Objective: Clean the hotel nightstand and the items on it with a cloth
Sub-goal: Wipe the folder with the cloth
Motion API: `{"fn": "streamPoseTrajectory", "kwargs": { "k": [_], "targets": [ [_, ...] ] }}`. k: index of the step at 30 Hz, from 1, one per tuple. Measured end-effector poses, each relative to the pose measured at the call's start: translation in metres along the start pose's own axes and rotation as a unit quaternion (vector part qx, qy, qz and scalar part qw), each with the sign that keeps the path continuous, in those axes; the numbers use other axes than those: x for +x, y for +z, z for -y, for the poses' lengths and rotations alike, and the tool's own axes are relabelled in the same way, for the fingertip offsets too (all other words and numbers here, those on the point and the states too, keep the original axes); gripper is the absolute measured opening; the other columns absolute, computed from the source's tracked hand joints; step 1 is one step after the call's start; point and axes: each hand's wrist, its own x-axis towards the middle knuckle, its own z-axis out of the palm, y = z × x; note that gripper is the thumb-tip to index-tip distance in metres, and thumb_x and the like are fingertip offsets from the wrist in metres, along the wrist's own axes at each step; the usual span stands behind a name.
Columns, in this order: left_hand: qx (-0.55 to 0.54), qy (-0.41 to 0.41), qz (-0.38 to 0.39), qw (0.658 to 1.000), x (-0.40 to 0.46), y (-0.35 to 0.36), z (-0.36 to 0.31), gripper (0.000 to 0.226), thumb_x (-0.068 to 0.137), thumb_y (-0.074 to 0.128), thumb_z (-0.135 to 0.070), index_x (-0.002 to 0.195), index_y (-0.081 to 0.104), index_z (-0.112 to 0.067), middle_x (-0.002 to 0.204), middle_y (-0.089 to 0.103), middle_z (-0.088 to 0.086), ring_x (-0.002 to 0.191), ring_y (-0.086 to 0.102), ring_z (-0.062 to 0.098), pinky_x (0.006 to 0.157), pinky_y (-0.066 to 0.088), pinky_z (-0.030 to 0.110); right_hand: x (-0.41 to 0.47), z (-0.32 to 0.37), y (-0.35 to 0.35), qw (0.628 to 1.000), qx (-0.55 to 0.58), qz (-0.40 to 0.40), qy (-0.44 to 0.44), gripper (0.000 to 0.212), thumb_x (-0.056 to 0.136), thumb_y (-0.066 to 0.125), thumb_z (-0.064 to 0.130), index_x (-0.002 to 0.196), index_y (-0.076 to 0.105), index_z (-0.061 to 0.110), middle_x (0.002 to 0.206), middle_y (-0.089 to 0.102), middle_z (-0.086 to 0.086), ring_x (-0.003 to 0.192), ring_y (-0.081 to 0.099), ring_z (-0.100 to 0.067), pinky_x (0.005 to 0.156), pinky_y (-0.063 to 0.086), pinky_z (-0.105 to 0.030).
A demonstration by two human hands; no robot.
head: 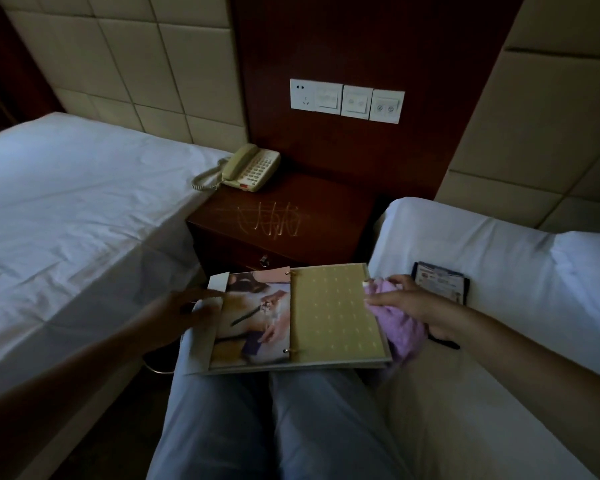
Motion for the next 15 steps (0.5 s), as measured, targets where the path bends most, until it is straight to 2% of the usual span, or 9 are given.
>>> {"fn": "streamPoseTrajectory", "kwargs": {
  "k": [2, 3, 5, 7, 10, 13, 15],
  "targets": [
    [-0.037, -0.018, -0.043, 0.998, 0.007, -0.001, -0.002, 0.039, 0.092, 0.071, -0.034, 0.105, 0.061, -0.069, 0.110, 0.072, -0.003, 0.099, 0.069, 0.014, 0.092, 0.056, 0.043, 0.003, 0.007, 0.007, 1.000, 0.026, 0.005, 0.009, 0.063, 0.082, 0.082, 0.038, 0.133, 0.051, 0.020, 0.107, 0.067, -0.005, 0.095, 0.065, -0.022, 0.075, 0.049, -0.030],
    [-0.079, -0.035, -0.053, 0.995, 0.007, -0.002, -0.007, 0.038, 0.091, 0.073, -0.024, 0.114, 0.066, -0.054, 0.105, 0.072, 0.002, 0.096, 0.069, 0.018, 0.089, 0.056, 0.044, 0.003, 0.012, 0.007, 1.000, 0.024, 0.008, 0.007, 0.056, 0.083, 0.081, 0.036, 0.130, 0.057, 0.016, 0.102, 0.072, -0.007, 0.093, 0.067, -0.024, 0.077, 0.052, -0.031],
    [-0.192, -0.072, -0.057, 0.977, 0.008, -0.005, -0.016, 0.052, 0.088, 0.075, -0.005, 0.134, 0.059, -0.022, 0.099, 0.069, 0.007, 0.089, 0.066, 0.019, 0.077, 0.054, 0.036, 0.003, 0.021, 0.008, 1.000, 0.007, 0.025, 0.003, 0.037, 0.086, 0.077, 0.030, 0.118, 0.070, 0.012, 0.090, 0.078, -0.006, 0.089, 0.071, -0.024, 0.077, 0.053, -0.030],
    [-0.295, -0.096, -0.079, 0.947, 0.005, -0.012, -0.027, 0.056, 0.087, 0.071, 0.004, 0.133, 0.053, -0.023, 0.092, 0.071, 0.005, 0.080, 0.066, 0.015, 0.064, 0.050, 0.026, 0.000, 0.034, 0.006, 0.999, -0.002, 0.031, -0.009, 0.028, 0.086, 0.077, 0.028, 0.110, 0.073, 0.014, 0.086, 0.079, -0.004, 0.088, 0.072, -0.024, 0.074, 0.052, -0.029],
    [-0.376, -0.069, -0.093, 0.919, -0.002, -0.028, -0.044, 0.030, 0.092, 0.059, 0.007, 0.104, 0.066, -0.020, 0.079, 0.078, -0.005, 0.064, 0.072, 0.003, 0.050, 0.051, 0.013, 0.001, 0.053, -0.003, 0.998, 0.012, 0.001, -0.061, 0.023, 0.084, 0.079, 0.026, 0.104, 0.072, 0.016, 0.088, 0.077, -0.006, 0.087, 0.072, -0.023, 0.073, 0.051, -0.030],
    [-0.416, -0.016, -0.115, 0.902, -0.009, -0.048, -0.056, 0.034, 0.092, 0.056, 0.011, 0.083, 0.079, -0.013, 0.085, 0.078, -0.001, 0.072, 0.073, 0.003, 0.060, 0.055, 0.013, -0.002, 0.074, -0.015, 0.987, 0.002, -0.038, -0.159, 0.042, 0.066, 0.088, 0.040, 0.102, 0.073, 0.024, 0.097, 0.077, 0.000, 0.099, 0.071, -0.021, 0.088, 0.056, -0.039],
    [-0.408, 0.049, -0.127, 0.903, -0.015, -0.059, -0.059, 0.032, 0.088, 0.059, 0.014, 0.090, 0.077, -0.013, 0.093, 0.077, 0.001, 0.082, 0.073, 0.006, 0.070, 0.058, 0.016, -0.004, 0.082, -0.024, 0.970, -0.034, -0.063, -0.233, 0.047, 0.059, 0.090, 0.043, 0.101, 0.071, 0.033, 0.104, 0.075, 0.004, 0.103, 0.070, -0.020, 0.097, 0.054, -0.049]
  ]
}}
